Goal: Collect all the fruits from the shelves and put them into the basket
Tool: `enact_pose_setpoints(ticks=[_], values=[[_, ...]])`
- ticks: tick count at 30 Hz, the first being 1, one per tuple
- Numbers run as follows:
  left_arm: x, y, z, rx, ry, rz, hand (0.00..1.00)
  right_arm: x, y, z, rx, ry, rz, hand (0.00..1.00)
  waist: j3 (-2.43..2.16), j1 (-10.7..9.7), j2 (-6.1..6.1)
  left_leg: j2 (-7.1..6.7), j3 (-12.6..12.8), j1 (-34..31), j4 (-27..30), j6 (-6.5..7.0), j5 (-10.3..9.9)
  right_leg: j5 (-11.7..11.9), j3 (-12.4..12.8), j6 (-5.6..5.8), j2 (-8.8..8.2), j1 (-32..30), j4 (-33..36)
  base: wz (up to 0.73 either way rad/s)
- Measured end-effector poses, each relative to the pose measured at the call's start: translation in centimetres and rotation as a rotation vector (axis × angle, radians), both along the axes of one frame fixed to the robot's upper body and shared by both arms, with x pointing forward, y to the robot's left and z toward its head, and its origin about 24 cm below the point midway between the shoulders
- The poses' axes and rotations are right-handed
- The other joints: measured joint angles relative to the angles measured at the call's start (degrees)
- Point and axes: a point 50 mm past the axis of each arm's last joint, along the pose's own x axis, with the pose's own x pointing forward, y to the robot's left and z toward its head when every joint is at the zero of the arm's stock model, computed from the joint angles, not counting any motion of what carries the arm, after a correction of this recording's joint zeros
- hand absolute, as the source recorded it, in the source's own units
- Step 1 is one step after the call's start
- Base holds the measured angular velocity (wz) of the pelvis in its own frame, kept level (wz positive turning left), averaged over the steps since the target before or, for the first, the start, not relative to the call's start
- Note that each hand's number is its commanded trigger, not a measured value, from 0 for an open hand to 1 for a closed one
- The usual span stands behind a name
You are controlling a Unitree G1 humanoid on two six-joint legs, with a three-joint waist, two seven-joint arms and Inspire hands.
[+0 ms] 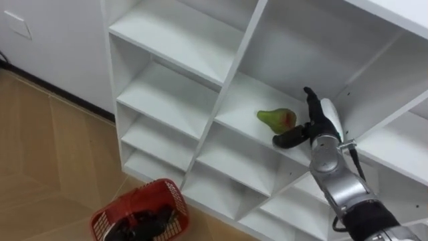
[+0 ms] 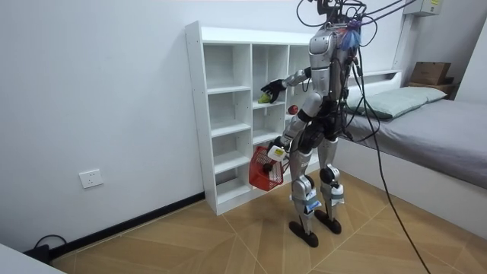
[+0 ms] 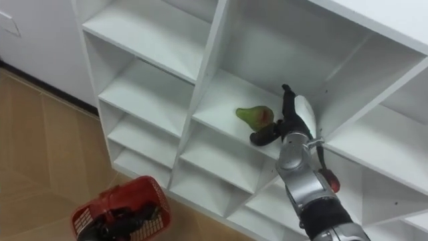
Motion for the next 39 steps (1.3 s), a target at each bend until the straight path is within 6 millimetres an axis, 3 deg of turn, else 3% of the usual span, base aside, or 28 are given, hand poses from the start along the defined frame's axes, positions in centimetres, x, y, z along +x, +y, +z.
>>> enact_pose_setpoints(ticks=[5, 7, 12, 15, 17, 20, 39], values=[[0.2, -0.2, 0.1, -0.005, -0.007, -0.005, 1.0, 0.0, -0.3, -0.1, 0.005, 0.017, 0.009, 0.0, 0.23, 0.23, 0.47, -0.01, 0.01, -0.61, 0.26, -0.01, -0.02, 0.0, -0.14, 0.0, 0.03, -0.29, 0.0, 0.0], [0.3, -0.2, 0.1, -0.011, -0.014, -0.02, 1.0, 0.0, -0.3, -0.1, 0.007, 0.02, 0.012, 0.0, -0.11, 0.36, 0.5, -0.02, 0.1, -1.26, 0.51, -0.02, 0.02, 0.0, -0.13, 0.0, 0.02, -0.94, 0.09, -0.04], [-0.1, -0.3, -0.1, -0.018, 0.001, -0.032, 1.0, 0.0, -0.3, -0.3, 0.011, 0.031, 0.018, 0.0, -0.23, 0.38, 1.16, -0.03, 0.14, -1.26, 0.46, -0.02, 0.06, 0.0, -0.2, 0.0, -0.02, -1.03, 0.17, -0.01], [-0.4, -0.2, -0.2, -0.024, 0.005, -0.035, 1.0, 0.0, -0.3, -0.4, 0.021, 0.03, 0.02, 0.0, -0.73, 0.38, 0.99, -0.05, 0.12, -1.11, 0.03, -0.05, 0.25, 0.0, -0.34, 0.0, -0.08, -1.02, 0.11, 0.0], [-0.4, -0.3, -0.3, -0.025, 0.005, -0.036, 1.0, -0.1, -0.3, -0.4, 0.047, 0.031, 0.014, 0.0, -0.59, 0.34, 1.33, -0.01, 0.12, -0.89, -0.06, -0.07, 0.27, 0.0, -0.36, 0.0, -0.05, -0.87, 0.09, 0.0], [-0.5, -0.2, -0.3, -0.023, 0.005, -0.034, 1.0, 0.0, -0.2, -0.4, 0.057, 0.031, 0.025, 0.0, -0.75, 0.31, 1.18, 0.02, 0.18, -0.77, -0.26, -0.13, 0.31, 0.0, -0.29, 0.0, -0.04, -0.88, 0.03, 0.0], [-3.1, 1.4, -1.0, 0.051, 0.088, -0.023, 1.0, 0.3, -0.3, 0.1, 0.064, -0.016, 0.056, 0.0, -0.03, -0.01, 1.14, 0.04, 0.33, -0.33, -1.46, -0.15, 0.34, 0.0, -0.26, 0.0, -0.14, -1.07, 0.03, -0.01]])
